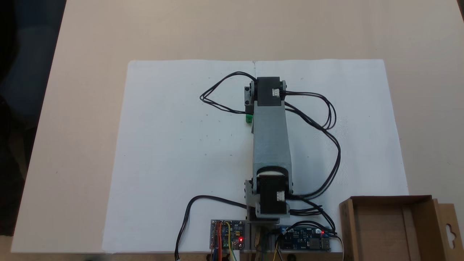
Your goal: Grasp a green dice and put it in the bin.
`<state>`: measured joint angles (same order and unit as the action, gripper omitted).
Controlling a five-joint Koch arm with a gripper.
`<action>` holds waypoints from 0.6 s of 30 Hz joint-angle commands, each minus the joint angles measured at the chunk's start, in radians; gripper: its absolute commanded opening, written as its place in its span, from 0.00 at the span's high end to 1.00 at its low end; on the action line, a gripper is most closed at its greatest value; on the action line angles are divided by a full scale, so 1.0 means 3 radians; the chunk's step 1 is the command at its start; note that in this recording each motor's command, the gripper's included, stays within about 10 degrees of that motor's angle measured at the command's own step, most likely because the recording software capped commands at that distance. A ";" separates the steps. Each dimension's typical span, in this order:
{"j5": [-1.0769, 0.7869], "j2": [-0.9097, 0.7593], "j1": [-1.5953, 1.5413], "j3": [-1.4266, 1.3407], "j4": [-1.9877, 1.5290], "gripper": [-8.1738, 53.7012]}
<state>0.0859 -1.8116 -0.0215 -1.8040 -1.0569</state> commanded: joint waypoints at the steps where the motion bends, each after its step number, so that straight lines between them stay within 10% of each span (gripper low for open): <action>1: 0.0522 -0.0020 -0.0072 0.0251 -0.0123 0.17; 18: 0.0997 -0.0332 -0.0373 -0.0419 0.0772 0.16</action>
<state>0.2945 -1.8761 -0.1120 -1.9420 -0.8744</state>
